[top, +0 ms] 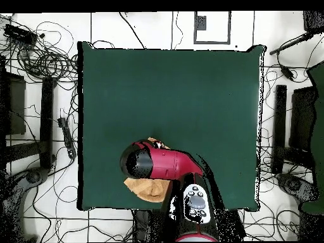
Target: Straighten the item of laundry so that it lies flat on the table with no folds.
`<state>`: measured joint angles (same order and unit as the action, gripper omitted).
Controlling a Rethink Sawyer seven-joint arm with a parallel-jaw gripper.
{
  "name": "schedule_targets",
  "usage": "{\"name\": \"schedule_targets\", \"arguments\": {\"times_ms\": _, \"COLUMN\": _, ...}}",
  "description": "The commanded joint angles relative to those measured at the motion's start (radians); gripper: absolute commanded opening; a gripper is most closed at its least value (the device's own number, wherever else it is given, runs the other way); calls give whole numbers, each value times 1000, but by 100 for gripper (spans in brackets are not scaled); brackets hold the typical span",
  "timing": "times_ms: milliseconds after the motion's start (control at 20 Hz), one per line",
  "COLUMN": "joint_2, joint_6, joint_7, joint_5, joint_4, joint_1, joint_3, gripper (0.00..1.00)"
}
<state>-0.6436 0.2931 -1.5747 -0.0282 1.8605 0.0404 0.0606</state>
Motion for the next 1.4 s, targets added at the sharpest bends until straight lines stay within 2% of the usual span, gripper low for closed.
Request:
{"name": "schedule_targets", "arguments": {"times_ms": 50, "joint_2": 26, "joint_6": 127, "joint_7": -136, "joint_5": 20, "joint_4": -53, "joint_1": -25, "joint_3": -54, "gripper": 100}}
{"name": "schedule_targets", "arguments": {"times_ms": 1050, "joint_2": 96, "joint_6": 132, "joint_7": -121, "joint_5": 14, "joint_4": -159, "joint_1": -14, "joint_3": -66, "gripper": 100}}
{"name": "schedule_targets", "arguments": {"times_ms": 1400, "joint_2": 76, "joint_6": 120, "joint_7": -130, "joint_5": 9, "joint_4": -122, "joint_1": -12, "joint_3": -66, "gripper": 100}}
